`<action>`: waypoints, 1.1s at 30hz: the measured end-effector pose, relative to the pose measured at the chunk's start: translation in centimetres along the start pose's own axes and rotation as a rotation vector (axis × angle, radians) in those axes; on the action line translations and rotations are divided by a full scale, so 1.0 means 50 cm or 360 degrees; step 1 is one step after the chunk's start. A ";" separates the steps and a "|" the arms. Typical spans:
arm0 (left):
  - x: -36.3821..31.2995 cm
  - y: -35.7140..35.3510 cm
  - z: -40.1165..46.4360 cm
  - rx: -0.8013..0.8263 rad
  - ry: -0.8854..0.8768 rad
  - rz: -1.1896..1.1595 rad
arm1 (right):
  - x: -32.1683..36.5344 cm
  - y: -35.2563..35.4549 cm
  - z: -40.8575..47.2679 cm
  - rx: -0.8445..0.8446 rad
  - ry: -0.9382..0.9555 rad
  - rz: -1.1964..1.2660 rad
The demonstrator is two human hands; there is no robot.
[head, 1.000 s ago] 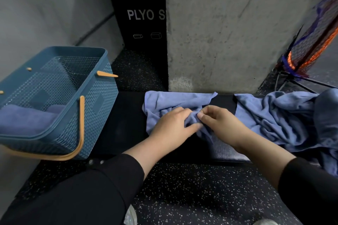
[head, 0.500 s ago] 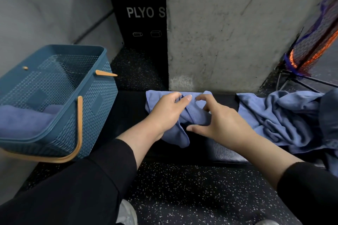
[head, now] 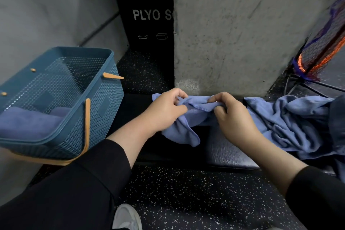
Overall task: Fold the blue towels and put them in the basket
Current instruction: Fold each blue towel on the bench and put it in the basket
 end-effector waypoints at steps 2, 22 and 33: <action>0.005 0.014 -0.003 -0.0153 -0.0026 0.0250 | 0.003 0.005 0.000 0.0064 0.0015 -0.0054; -0.015 0.053 -0.019 -0.0275 -0.0146 0.0450 | 0.031 0.044 0.004 -0.0033 0.0371 -0.0657; 0.013 0.088 -0.013 -0.0629 -0.0047 0.0842 | 0.031 0.065 0.019 0.0040 0.0296 -0.0772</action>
Point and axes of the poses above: each hand's wrist, its own z-axis towards the middle knuckle, its own y-axis out of the back of the hand, x = y × z, the point moved 2 cm from there along z, towards the middle knuckle, and after that the axes turned 1 degree about -z, right-handed, at the moved point
